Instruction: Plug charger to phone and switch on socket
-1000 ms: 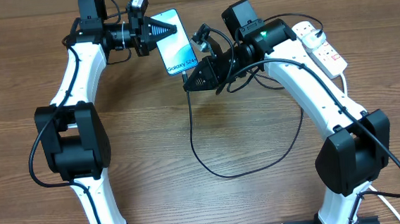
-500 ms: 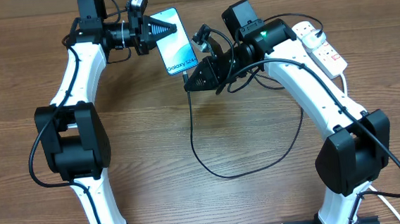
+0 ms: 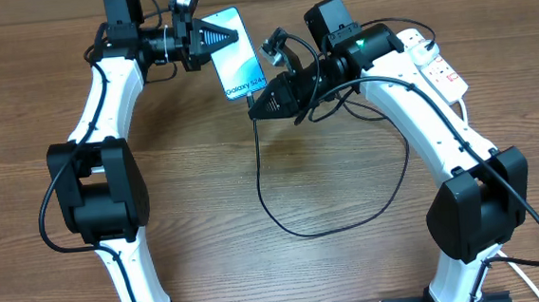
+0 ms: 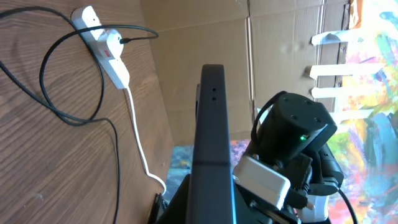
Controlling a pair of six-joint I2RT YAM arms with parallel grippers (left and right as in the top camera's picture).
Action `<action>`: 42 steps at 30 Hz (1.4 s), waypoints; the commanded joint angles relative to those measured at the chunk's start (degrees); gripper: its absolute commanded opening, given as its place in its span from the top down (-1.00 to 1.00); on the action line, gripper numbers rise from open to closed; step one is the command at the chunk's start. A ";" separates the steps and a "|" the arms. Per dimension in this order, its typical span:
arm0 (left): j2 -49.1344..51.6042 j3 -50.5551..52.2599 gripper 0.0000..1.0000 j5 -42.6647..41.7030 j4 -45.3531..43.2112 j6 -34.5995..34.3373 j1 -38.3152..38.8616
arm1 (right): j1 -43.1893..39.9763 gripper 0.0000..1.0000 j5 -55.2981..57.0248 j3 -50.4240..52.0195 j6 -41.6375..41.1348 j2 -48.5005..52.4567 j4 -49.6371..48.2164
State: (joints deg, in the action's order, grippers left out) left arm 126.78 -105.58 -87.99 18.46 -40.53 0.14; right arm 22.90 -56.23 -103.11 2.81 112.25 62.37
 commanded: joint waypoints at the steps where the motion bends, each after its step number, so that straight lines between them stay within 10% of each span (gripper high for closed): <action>1: -0.55 -1.03 0.92 -2.71 -0.55 -0.20 0.13 | -1.05 0.93 -5.86 -1.09 6.32 -0.24 2.10; 42: -0.55 -1.03 0.92 -2.69 -0.57 -0.59 1.36 | -2.34 0.93 -9.46 -1.09 10.47 4.90 3.76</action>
State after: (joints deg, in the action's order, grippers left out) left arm 126.78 -105.58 -88.12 18.20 -40.56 0.69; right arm 19.51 -64.34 -103.11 13.52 116.75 66.41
